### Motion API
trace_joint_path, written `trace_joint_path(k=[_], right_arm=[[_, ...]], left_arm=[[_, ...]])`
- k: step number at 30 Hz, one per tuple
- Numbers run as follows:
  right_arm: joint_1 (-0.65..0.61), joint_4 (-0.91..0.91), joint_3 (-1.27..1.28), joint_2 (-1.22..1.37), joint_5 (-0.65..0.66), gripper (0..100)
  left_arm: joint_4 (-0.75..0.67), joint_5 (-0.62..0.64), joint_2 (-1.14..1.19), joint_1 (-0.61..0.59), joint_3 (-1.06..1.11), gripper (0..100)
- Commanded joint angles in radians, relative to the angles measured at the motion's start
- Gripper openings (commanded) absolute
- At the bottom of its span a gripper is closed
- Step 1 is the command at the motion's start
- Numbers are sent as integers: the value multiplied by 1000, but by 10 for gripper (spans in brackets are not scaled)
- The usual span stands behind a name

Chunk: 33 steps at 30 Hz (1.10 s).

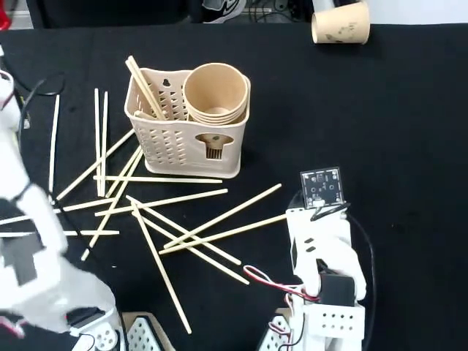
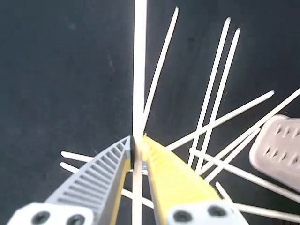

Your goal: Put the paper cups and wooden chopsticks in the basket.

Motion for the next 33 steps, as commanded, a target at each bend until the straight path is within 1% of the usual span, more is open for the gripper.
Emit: trace_joint_path(k=[1,5,8,11,14,16,17,18,20,22,23,25,28,33], right_arm=[[14,2,-4,-70,8,15],[14,2,-4,-70,8,15],[14,2,-4,-70,8,15],[14,2,-4,-70,8,15],[14,2,-4,-70,8,15],[14,2,-4,-70,8,15],[14,2,-4,-70,8,15],[14,2,-4,-70,8,15],[14,2,-4,-70,8,15],[14,2,-4,-70,8,15],[14,2,-4,-68,8,15],[14,2,-4,-68,8,15],[14,2,-4,-68,8,15],[14,0,-4,-70,8,15]], left_arm=[[-170,11,-373,21,268,30],[-387,11,-677,76,607,30],[-623,12,-907,145,881,30],[-959,12,-1097,217,1148,29],[-1326,12,-1223,328,1395,29],[-1562,11,-1241,443,1495,29],[-1642,8,-1234,504,1518,30],[-1691,11,-1223,558,1517,30],[-1697,14,-1189,641,1486,30],[-1669,18,-1143,690,1451,30],[-1659,48,-1117,693,1434,30],[-1646,158,-1057,690,1408,30],[-1646,278,-953,639,1403,30],[-1648,295,-850,605,1411,30]])
